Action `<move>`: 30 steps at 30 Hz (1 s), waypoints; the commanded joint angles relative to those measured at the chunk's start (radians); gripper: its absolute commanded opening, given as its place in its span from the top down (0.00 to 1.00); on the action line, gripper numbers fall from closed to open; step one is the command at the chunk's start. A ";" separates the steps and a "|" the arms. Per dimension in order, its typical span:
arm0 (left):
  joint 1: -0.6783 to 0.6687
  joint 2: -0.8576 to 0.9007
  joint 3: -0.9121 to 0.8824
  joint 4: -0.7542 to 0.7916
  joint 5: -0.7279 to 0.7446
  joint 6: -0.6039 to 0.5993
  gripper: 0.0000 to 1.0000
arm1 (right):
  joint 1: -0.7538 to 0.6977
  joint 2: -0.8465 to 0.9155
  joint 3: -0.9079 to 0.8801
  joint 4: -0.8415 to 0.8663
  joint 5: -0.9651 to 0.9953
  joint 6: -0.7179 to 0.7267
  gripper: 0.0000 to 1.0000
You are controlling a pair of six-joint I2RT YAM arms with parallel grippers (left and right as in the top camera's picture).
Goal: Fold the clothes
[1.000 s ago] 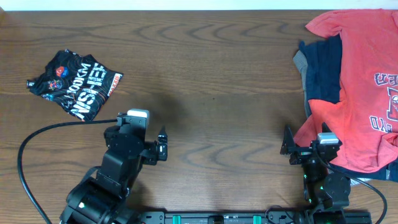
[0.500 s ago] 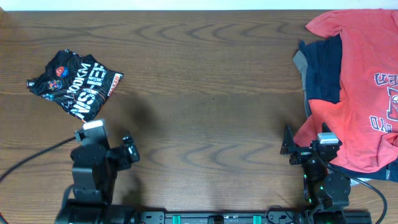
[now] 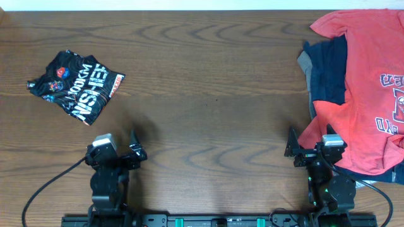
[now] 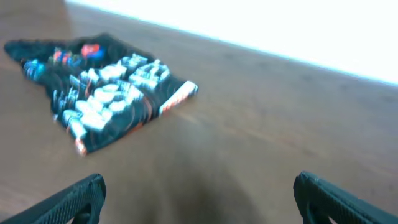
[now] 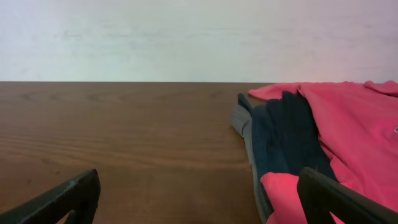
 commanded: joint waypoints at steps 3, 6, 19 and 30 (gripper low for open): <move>0.008 -0.065 -0.080 0.151 0.000 -0.012 0.02 | -0.002 -0.005 -0.004 -0.001 -0.007 -0.011 0.01; 0.008 -0.065 -0.090 0.224 -0.005 -0.011 0.02 | -0.002 -0.005 -0.004 -0.001 -0.007 -0.011 0.01; -0.012 -0.066 -0.090 0.150 -0.003 -0.001 0.02 | -0.002 -0.005 -0.004 -0.001 -0.007 -0.011 0.01; -0.014 -0.064 -0.090 0.137 0.075 -0.001 0.02 | -0.002 -0.005 -0.004 -0.001 -0.007 -0.011 0.01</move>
